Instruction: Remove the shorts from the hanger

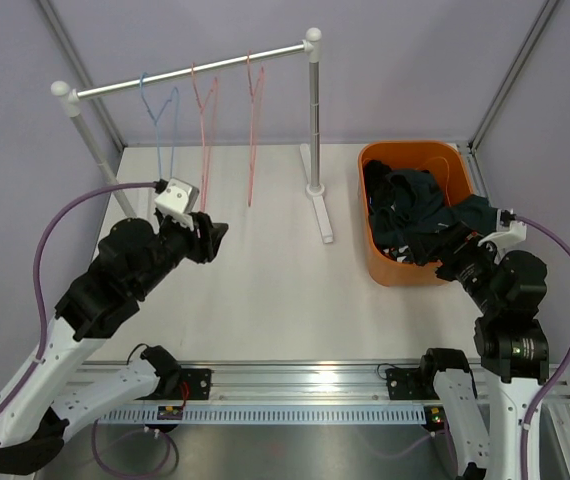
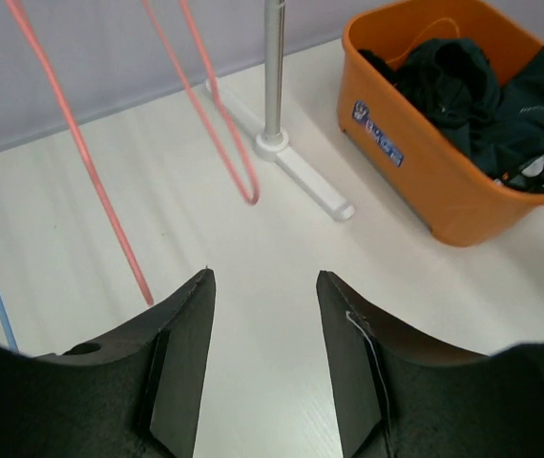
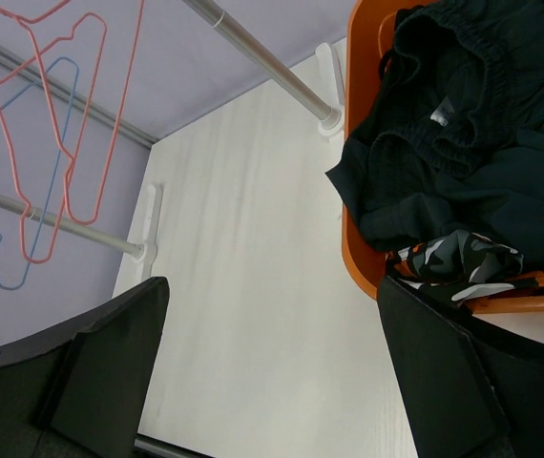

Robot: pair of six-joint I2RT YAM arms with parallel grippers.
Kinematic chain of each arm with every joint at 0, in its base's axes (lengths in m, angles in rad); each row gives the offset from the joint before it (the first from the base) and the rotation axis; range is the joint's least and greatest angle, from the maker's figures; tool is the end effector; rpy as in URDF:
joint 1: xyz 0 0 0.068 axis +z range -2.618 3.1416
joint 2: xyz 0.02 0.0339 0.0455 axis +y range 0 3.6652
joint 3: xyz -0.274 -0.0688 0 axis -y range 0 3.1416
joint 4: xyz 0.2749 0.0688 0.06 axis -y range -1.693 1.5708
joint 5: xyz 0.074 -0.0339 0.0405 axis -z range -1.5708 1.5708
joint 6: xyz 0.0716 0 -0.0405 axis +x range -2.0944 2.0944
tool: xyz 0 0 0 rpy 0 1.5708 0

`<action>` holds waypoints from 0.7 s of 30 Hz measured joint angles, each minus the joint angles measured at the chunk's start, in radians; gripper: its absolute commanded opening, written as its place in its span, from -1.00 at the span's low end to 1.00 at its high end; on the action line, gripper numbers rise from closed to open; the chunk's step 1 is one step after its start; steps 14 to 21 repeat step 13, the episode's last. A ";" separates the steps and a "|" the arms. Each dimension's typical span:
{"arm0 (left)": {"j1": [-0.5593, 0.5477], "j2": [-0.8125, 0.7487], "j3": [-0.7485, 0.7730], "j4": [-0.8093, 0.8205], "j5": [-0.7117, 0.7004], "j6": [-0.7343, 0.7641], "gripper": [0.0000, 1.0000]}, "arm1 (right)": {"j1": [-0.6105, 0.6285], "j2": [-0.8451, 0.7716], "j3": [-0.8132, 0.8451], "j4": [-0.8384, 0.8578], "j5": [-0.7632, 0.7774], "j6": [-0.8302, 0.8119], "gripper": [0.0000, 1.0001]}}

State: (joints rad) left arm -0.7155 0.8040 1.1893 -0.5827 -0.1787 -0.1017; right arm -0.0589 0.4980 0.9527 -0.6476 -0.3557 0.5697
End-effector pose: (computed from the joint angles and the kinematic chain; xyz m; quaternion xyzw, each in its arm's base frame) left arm 0.1621 -0.1240 0.4414 0.1788 0.7514 -0.1876 0.6069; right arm 0.1396 0.0167 0.3920 0.1279 0.7573 0.2902 0.5709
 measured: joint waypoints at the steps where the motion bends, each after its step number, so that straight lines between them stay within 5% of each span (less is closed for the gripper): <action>1: 0.000 -0.031 -0.039 0.000 -0.002 0.006 0.02 | 0.000 -0.012 -0.012 0.008 -0.003 0.001 0.99; 9: -0.003 -0.166 -0.235 0.063 -0.002 0.027 0.04 | 0.000 -0.042 -0.095 0.089 -0.026 0.026 0.99; 21: -0.003 -0.169 -0.271 0.083 -0.002 0.032 0.05 | 0.000 -0.042 -0.109 0.112 -0.029 0.034 0.99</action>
